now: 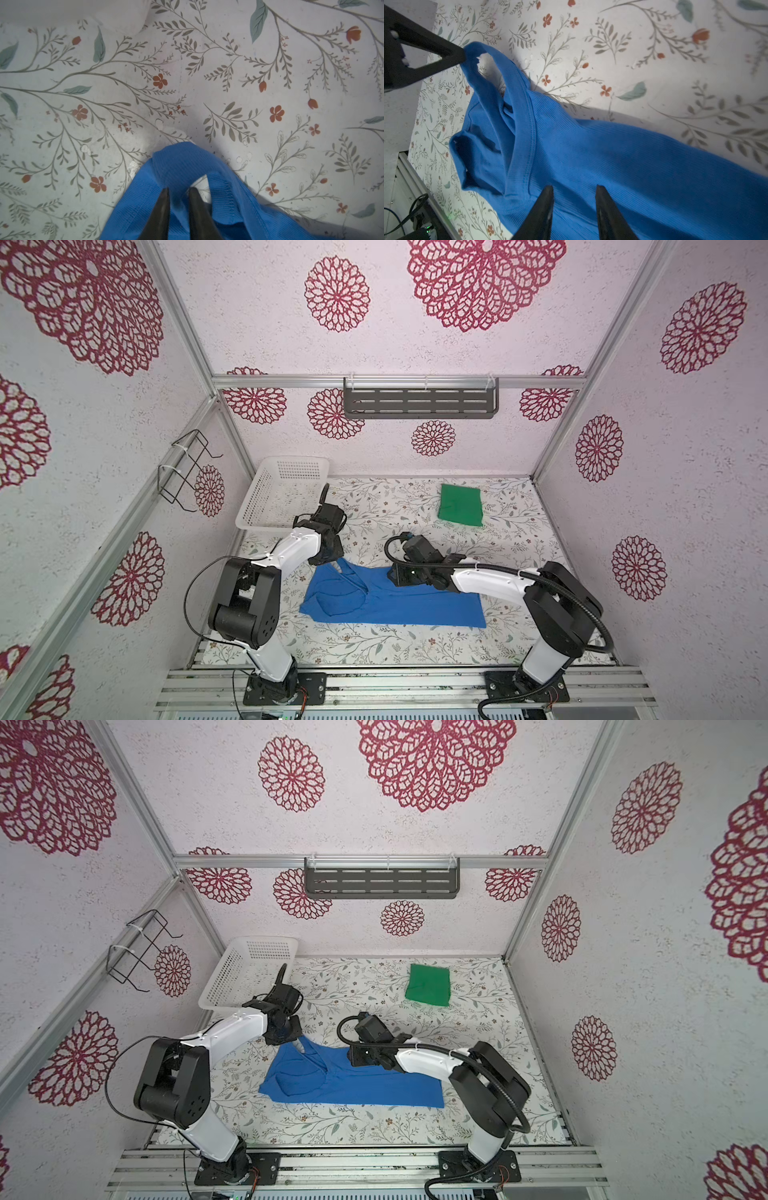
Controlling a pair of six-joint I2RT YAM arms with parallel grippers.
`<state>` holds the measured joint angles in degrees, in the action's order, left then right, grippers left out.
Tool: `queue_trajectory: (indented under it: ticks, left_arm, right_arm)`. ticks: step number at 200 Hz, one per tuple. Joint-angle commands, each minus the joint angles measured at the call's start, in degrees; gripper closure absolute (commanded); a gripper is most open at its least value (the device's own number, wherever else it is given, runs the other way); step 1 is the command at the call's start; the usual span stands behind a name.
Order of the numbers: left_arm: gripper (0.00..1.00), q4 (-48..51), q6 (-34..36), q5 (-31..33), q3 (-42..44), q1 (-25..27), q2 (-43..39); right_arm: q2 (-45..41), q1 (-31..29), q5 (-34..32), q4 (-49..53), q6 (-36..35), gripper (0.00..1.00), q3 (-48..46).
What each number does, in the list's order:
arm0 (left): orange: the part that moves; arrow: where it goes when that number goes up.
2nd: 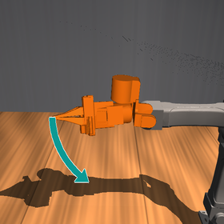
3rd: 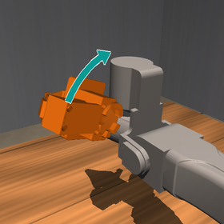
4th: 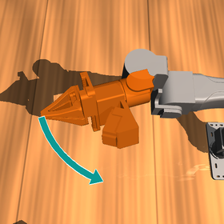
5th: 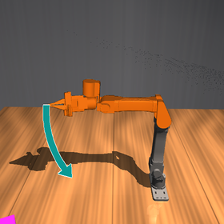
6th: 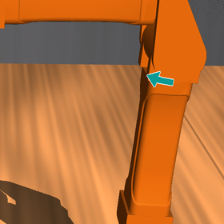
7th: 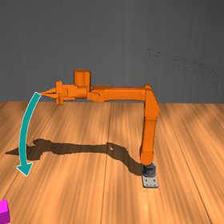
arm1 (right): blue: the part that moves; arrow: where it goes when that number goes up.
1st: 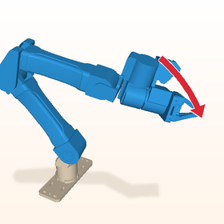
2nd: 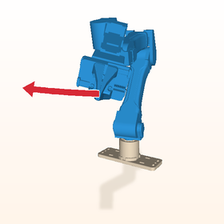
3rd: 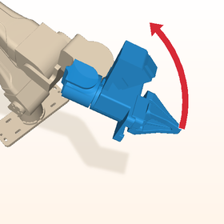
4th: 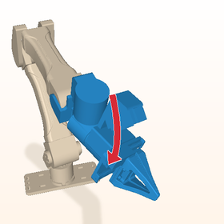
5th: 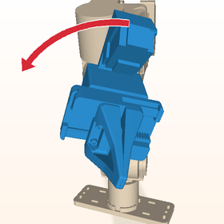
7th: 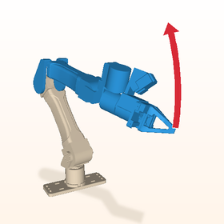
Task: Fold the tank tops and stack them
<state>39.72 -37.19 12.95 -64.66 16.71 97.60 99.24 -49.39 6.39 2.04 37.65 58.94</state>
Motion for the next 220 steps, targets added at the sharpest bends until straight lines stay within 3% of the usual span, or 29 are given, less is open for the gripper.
queue_trajectory:
  ticks: [1,10,26,46,128,163,178,220]
  left_arm:
    - [0.72,-0.9,1.0,0.7,0.2,-0.6,1.5]
    - [0.75,-1.1,1.1,0.5,0.2,-0.8,1.9]
    - [0.84,-1.4,1.0,0.6,0.3,-0.9,2.3]
    - [1.00,-1.8,0.4,1.0,1.8,-1.3,1.4]
    - [1.00,-6.9,-6.5,6.2,18.2,-2.7,-14.5]
    - [1.00,-11.2,-6.0,2.7,22.7,-6.7,-14.5]
    - [0.93,-10.7,-5.7,2.2,21.9,-6.7,-14.1]
    - [0.46,-9.9,-5.3,1.3,22.1,-6.7,-21.3]
  right_arm:
    - [2.1,-0.9,0.7,-4.0,1.5,0.63,3.4]
    - [3.4,-1.3,1.0,-4.9,2.1,0.66,3.9]
    - [5.7,-2.1,2.3,-6.5,3.1,0.80,4.9]
    - [8.2,-3.6,3.2,-7.0,3.6,0.89,6.2]
    - [12.4,-9.6,2.2,-8.7,5.6,0.91,5.6]
    - [15.1,-10.0,2.5,-13.3,7.6,0.92,3.2]
    - [13.9,-10.0,2.3,-12.9,7.2,0.91,3.5]
    - [4.8,-9.9,-1.1,-7.0,3.4,0.86,5.0]
